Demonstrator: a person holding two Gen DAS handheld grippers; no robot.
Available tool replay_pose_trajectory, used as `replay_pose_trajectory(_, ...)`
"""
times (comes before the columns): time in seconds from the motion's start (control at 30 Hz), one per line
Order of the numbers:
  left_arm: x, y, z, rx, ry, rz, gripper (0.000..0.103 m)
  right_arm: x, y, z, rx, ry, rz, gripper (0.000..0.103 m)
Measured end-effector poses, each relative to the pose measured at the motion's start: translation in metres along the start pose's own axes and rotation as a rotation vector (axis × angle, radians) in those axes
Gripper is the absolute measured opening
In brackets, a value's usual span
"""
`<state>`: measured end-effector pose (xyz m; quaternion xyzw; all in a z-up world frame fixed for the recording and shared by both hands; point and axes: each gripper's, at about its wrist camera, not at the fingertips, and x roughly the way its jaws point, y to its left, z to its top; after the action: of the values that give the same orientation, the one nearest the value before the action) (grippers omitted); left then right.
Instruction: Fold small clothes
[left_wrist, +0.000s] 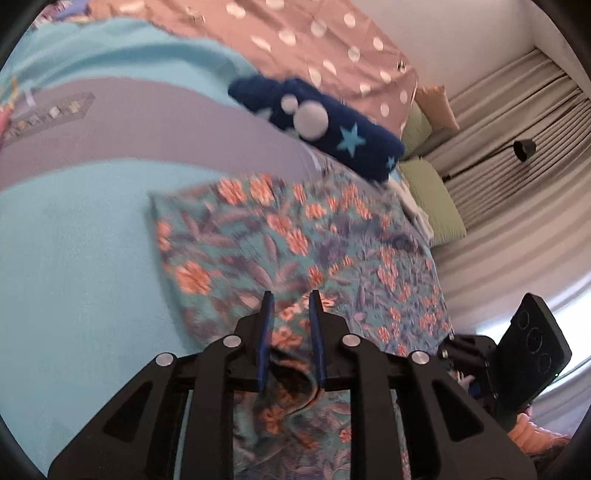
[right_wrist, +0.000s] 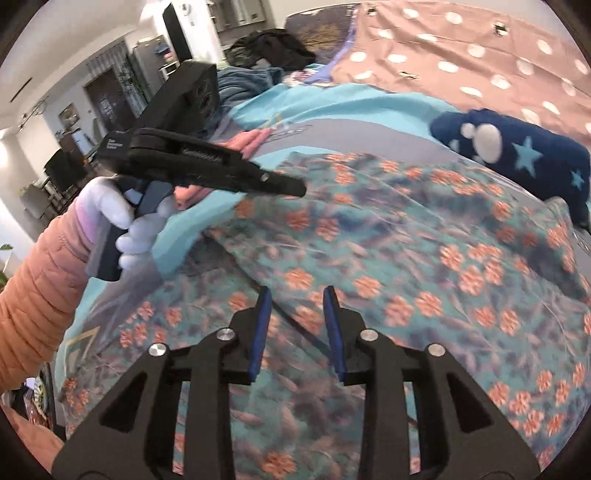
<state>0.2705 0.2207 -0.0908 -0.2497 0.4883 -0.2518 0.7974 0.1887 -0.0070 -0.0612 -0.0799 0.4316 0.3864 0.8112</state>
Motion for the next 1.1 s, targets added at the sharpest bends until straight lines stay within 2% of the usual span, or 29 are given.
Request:
replay_pose_trajectory(0.13, 0.013, -0.02, -0.011, 0.069, 0.033, 0.016, 0.02, 0.003, -0.024, -0.016, 0.085, 0.018, -0.015, 0.036)
replay_pose_trajectory(0.23, 0.011, -0.04, -0.023, 0.131, 0.042, -0.011, 0.02, 0.004, -0.042, -0.026, 0.159, -0.009, 0.045, 0.036)
replay_pose_trajectory(0.3, 0.012, -0.054, -0.03, 0.175, 0.055, -0.026, 0.021, 0.005, -0.044, -0.03, 0.171, -0.019, 0.053, 0.036)
replay_pose_trajectory(0.47, 0.022, -0.067, -0.04, 0.233, 0.073, 0.063, 0.022, 0.005, -0.035, -0.036, 0.123, -0.035, 0.022, 0.041)
replay_pose_trajectory(0.53, 0.021, -0.065, -0.038, 0.224, 0.049, 0.077, 0.019, 0.006, -0.034, -0.037, 0.121, -0.04, 0.024, 0.042)
replay_pose_trajectory(0.6, 0.015, -0.068, -0.034, 0.252, 0.011, 0.13, 0.006, 0.005, -0.036, -0.038, 0.128, -0.046, 0.036, 0.042)
replay_pose_trajectory(0.7, 0.001, -0.067, -0.022, 0.306, -0.059, 0.226, 0.006, 0.002, -0.035, -0.041, 0.139, -0.056, 0.051, 0.042)
replay_pose_trajectory(0.73, -0.002, -0.063, -0.018, 0.295, -0.07, 0.232, 0.006, 0.002, -0.035, -0.042, 0.138, -0.058, 0.051, 0.042)
replay_pose_trajectory(0.77, -0.005, -0.058, -0.015, 0.274, -0.068, 0.223, 0.007, 0.002, -0.034, -0.042, 0.136, -0.06, 0.049, 0.042)
replay_pose_trajectory(0.83, -0.005, -0.047, -0.013, 0.235, -0.042, 0.216, 0.018, 0.001, -0.034, -0.042, 0.132, -0.062, 0.047, 0.043)
replay_pose_trajectory(0.87, -0.001, -0.042, -0.017, 0.232, -0.019, 0.233, 0.034, 0.001, -0.034, -0.042, 0.13, -0.063, 0.049, 0.043)
replay_pose_trajectory(0.9, 0.002, -0.041, -0.021, 0.236, -0.006, 0.245, 0.04, 0.002, -0.034, -0.042, 0.13, -0.063, 0.051, 0.044)
replay_pose_trajectory(0.93, 0.008, -0.041, -0.026, 0.254, 0.015, 0.258, 0.04, 0.002, -0.034, -0.042, 0.131, -0.063, 0.053, 0.044)
replay_pose_trajectory(1.0, 0.013, -0.049, -0.033, 0.302, 0.004, 0.282, 0.045, 0.0, -0.034, -0.043, 0.132, -0.064, 0.055, 0.044)
replay_pose_trajectory(1.07, 0.015, -0.052, -0.034, 0.296, 0.006, 0.27, 0.044, 0.0, -0.033, -0.043, 0.13, -0.065, 0.051, 0.044)
replay_pose_trajectory(1.1, 0.014, -0.053, -0.034, 0.295, 0.007, 0.268, 0.031, 0.0, -0.032, -0.043, 0.129, -0.065, 0.049, 0.044)
